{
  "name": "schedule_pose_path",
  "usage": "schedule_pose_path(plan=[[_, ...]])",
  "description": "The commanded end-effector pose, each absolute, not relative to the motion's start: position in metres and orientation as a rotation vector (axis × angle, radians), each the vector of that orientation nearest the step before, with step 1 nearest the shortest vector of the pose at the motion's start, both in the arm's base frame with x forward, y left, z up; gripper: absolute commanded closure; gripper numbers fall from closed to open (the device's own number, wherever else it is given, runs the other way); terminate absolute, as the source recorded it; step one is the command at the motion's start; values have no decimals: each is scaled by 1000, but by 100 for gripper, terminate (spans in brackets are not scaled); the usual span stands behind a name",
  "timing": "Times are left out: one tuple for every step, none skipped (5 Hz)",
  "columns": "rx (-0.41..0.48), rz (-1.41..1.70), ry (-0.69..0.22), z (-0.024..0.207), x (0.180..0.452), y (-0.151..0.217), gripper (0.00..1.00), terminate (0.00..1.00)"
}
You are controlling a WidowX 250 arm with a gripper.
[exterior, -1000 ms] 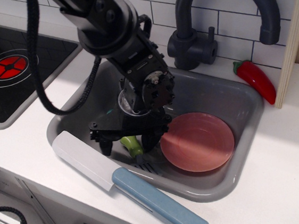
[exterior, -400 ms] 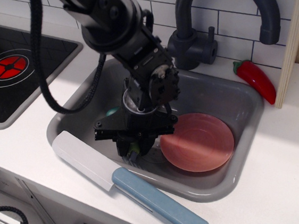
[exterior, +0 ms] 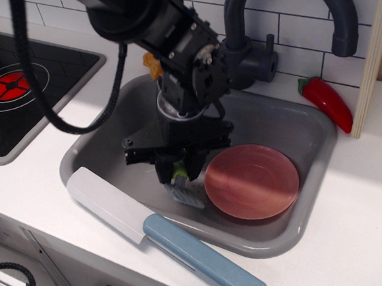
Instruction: Put spatula on plate sink
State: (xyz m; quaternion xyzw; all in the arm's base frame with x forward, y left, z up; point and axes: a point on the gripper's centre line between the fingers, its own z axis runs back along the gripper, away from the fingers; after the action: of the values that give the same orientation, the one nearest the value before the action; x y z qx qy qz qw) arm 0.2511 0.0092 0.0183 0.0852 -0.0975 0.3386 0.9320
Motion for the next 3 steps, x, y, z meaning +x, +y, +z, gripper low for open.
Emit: schedule_pose_path(plan=[[53, 746, -329, 40, 284, -32, 100, 0], [16, 744, -397, 36, 297, -41, 100, 0], [44, 747, -404, 28, 298, -42, 100, 0]])
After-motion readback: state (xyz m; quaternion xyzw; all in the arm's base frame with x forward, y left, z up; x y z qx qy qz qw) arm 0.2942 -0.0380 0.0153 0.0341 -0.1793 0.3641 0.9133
